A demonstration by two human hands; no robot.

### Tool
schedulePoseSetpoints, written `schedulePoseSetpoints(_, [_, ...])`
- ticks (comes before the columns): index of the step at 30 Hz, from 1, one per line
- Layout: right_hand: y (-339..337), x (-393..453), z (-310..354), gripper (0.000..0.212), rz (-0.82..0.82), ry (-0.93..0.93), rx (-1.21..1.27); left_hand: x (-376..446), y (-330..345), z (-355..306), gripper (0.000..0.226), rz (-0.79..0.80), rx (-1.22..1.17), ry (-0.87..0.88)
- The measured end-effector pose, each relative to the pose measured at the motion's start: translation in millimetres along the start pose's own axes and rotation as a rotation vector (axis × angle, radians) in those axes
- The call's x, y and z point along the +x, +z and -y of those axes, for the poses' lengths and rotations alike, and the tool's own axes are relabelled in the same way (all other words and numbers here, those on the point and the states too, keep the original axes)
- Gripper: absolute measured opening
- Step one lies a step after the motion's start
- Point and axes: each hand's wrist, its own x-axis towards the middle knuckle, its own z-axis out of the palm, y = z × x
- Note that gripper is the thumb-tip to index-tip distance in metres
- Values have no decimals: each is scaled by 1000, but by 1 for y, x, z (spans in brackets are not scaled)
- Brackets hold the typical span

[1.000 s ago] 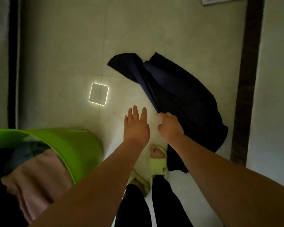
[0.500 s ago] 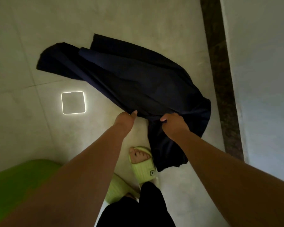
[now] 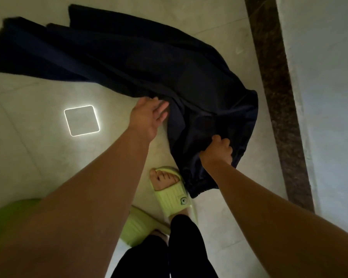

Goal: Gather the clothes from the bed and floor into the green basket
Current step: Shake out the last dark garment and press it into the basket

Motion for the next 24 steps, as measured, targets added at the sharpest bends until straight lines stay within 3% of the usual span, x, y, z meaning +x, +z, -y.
schedulePoseSetpoints(3, [18,6,-12,108,76,188,-32,-4,-12,14,41,-33,195,-62])
schedulePoseSetpoints(6, [34,14,-30,125,56,311,7,-12,-24,43,39,-104,431,-214])
schedulePoseSetpoints(11, [46,37,-61,131,181,516,532,-18,-27,95,42,-36,594,-325])
schedulePoseSetpoints(13, [50,40,-70,122,145,469,683,-23,-24,105,43,-7,613,-332])
schedulePoseSetpoints(15, [49,36,-75,96,120,413,782,-32,-20,110,46,22,623,-360])
schedulePoseSetpoints(18, [38,17,-69,66,221,343,954,-49,-15,109,49,6,668,-345])
schedulePoseSetpoints(24, [-27,-42,-28,51,477,105,1102,-91,0,75,61,-102,883,-325])
